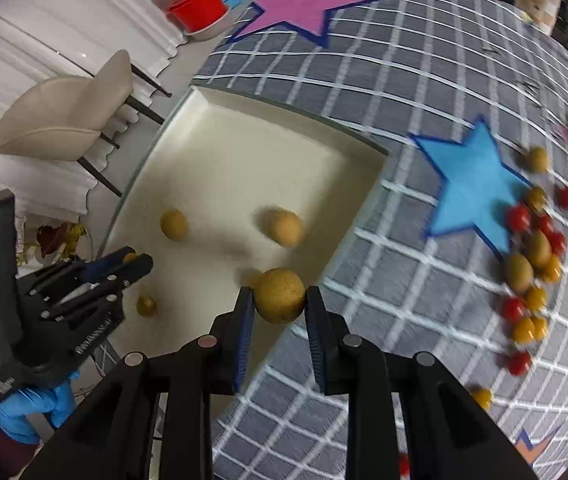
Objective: Organize fruits
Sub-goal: 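Carry a yellow tomato in the left gripper while the right carries a brown fruit into the tray, then return both tools to the fruits and grasp a brown fruit and yellow tomato, then carry the brown fruit in the left gripper while the right carries the yellow tomato into the tray, release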
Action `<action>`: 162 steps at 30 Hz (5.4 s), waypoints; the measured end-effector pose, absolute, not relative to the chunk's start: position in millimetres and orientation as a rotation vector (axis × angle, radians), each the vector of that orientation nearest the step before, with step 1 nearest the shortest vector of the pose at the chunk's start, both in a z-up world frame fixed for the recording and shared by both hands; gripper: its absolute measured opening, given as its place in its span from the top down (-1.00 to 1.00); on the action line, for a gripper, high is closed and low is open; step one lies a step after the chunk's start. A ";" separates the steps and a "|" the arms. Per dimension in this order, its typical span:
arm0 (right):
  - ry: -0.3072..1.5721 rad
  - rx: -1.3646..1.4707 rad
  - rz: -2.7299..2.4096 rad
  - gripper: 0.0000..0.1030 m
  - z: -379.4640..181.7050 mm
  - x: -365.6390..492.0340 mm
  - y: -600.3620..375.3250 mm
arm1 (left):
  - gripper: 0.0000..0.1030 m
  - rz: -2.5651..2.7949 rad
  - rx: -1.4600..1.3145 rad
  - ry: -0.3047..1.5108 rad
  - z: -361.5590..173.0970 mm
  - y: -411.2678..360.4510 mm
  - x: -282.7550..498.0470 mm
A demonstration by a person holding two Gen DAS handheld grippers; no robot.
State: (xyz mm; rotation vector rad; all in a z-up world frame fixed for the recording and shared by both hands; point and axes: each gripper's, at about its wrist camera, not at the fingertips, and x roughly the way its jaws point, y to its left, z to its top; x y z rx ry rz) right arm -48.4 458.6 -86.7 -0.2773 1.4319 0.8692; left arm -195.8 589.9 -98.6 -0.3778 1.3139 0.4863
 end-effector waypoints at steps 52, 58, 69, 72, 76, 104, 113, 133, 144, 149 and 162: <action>1.383 -0.192 0.620 -0.60 -66.2 -12.3 394.3 | -0.46 0.333 -0.153 1.286 -64.8 509.5 -161.5; 1.463 -0.155 0.445 -0.60 -88.2 -23.2 299.2 | -0.46 0.241 -0.117 1.290 -56.0 471.1 -131.3; 1.572 -0.061 0.269 -0.60 -116.8 -42.6 191.4 | -0.46 0.092 -0.052 1.381 -74.9 397.8 -88.2; 1.577 -0.050 0.274 -0.60 -118.4 -43.9 174.0 | -0.46 0.084 -0.060 1.416 -88.5 387.6 -83.2; 1.577 -0.056 0.291 -0.60 -122.5 -47.3 156.5 | -0.46 0.101 -0.074 1.433 -99.9 385.8 -73.5; 1.467 -0.171 0.386 -0.15 -150.9 -48.0 225.1 | -0.24 0.090 -0.073 1.355 -122.5 382.8 24.4; 1.469 -0.192 0.416 0.57 -152.3 -47.1 261.2 | 0.42 0.054 -0.059 1.345 -112.5 347.4 28.0; 1.492 0.010 0.495 0.57 -129.9 -31.3 247.3 | 0.42 0.100 -0.199 1.308 -79.4 391.5 -43.7; 1.461 -0.069 0.568 0.57 -104.6 -39.9 279.9 | 0.42 0.191 -0.284 1.288 -71.0 453.4 -129.1; 1.442 -0.122 0.646 0.57 -91.5 -44.8 317.0 | 0.42 0.261 -0.326 1.274 -60.2 489.5 -164.7; 1.421 -0.234 0.820 0.57 -83.6 -54.4 429.3 | 0.42 0.386 -0.381 1.296 -83.9 545.0 -209.8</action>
